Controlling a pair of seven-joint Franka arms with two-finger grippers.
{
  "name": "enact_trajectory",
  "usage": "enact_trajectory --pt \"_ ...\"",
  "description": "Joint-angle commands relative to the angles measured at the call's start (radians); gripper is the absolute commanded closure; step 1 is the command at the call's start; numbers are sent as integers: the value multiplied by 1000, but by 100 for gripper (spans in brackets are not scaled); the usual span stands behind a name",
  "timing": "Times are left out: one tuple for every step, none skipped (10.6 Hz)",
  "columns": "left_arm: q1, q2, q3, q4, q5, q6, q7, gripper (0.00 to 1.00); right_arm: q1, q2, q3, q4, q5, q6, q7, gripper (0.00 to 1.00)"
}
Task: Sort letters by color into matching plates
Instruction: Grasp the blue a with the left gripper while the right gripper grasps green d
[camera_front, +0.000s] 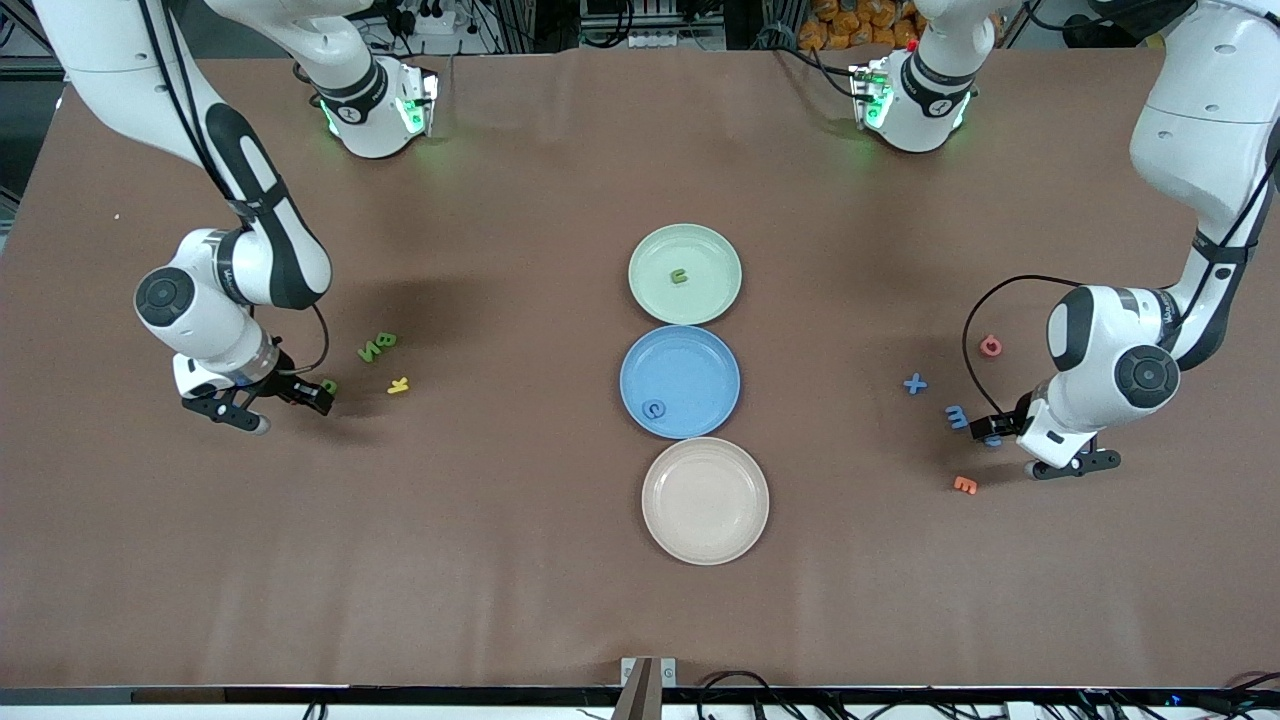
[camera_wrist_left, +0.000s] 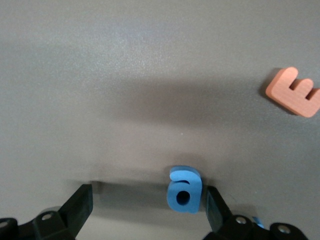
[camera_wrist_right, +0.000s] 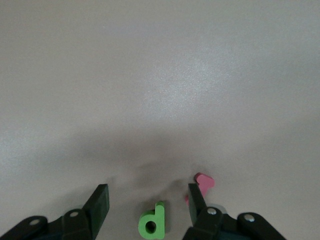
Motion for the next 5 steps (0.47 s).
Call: enact_trajectory --pt "-6 0 -5 5 26 -10 -82 0 8 9 5 -12 13 22 8 31" --pt "-6 0 -6 5 25 -8 -83 0 14 11 5 -13 13 20 20 31" --pt "-6 0 -6 5 6 -2 -83 0 23 11 6 -17 13 20 38 32" --pt "-6 0 -8 5 -9 7 -83 0 28 8 6 -25 13 19 41 33" --pt "-6 2 -9 5 -29 16 -83 0 31 5 8 -28 13 19 43 35"
